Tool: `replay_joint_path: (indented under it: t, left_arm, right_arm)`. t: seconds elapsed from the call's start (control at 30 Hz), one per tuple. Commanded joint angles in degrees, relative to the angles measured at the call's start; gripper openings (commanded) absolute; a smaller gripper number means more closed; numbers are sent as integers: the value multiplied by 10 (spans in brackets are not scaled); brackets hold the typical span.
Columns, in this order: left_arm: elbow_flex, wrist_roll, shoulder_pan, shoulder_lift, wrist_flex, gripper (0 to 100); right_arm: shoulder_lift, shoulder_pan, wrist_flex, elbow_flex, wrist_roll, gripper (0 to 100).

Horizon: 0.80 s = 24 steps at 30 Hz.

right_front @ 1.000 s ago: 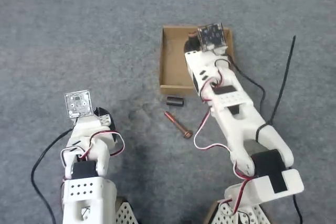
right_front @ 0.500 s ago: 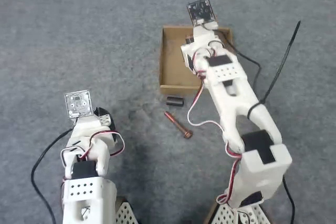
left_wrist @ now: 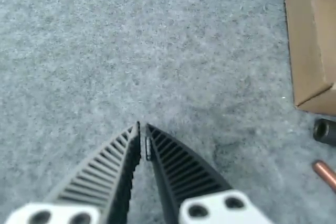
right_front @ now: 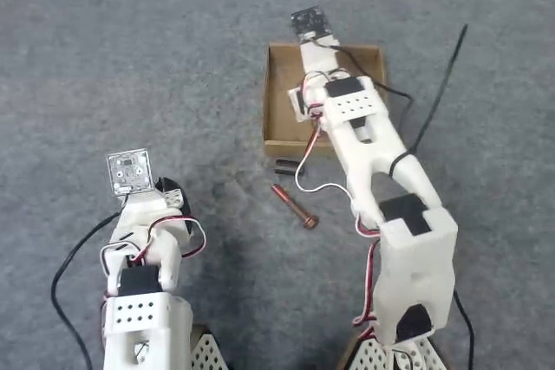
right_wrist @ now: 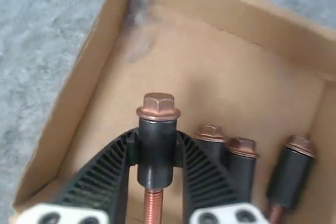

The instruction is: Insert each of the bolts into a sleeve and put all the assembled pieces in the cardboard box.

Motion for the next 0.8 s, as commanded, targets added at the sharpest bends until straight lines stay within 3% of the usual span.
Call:
replay_joint_path:
  t: [0.0, 0.2, 0.37, 0.77]
  left_arm:
    - [-7, -9, -3, 4, -16, 11]
    - [-7, -9, -3, 4, -16, 11]
    - [-7, -9, -3, 4, -16, 11]
    - [-7, -9, -3, 4, -16, 11]
  right_arm:
    - [-5, -7, 2, -48, 2, 9]
    - [7, -3, 3, -48, -25, 17]
    - [13, 0, 53, -62, -23, 102]
    - [-22, -2, 92, -98, -26, 73]
